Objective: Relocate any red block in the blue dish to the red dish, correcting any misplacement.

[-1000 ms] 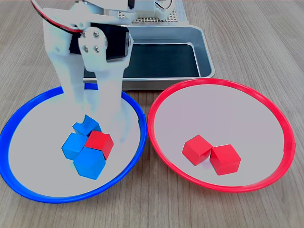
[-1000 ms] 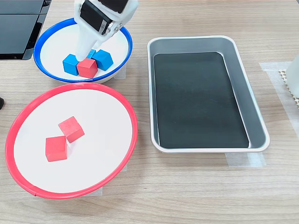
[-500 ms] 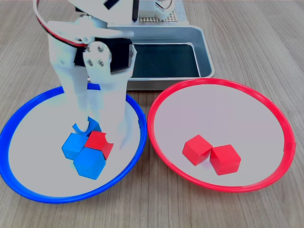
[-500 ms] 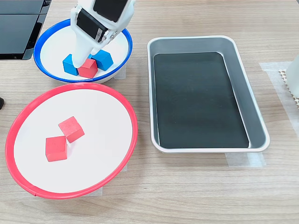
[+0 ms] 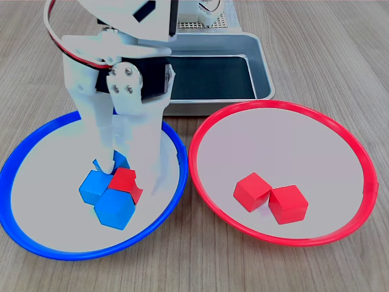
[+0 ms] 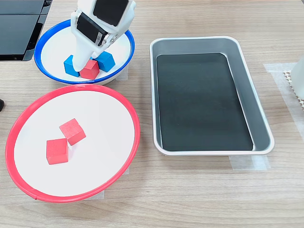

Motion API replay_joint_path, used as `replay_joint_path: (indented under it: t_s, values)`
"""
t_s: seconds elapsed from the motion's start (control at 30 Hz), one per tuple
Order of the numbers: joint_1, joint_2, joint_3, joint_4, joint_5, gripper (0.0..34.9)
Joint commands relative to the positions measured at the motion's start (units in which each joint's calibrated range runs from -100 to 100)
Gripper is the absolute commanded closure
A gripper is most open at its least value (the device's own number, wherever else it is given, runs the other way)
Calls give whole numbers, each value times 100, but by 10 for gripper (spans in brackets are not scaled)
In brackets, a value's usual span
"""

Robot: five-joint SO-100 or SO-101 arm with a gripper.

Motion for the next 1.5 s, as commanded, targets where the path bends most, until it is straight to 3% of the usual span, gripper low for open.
replay_joint_path:
  t_s: [0.0,1.47]
  values:
    - [-59,-29,-235,-47,-34,206]
    - [130,372,-307,-113,-63,218]
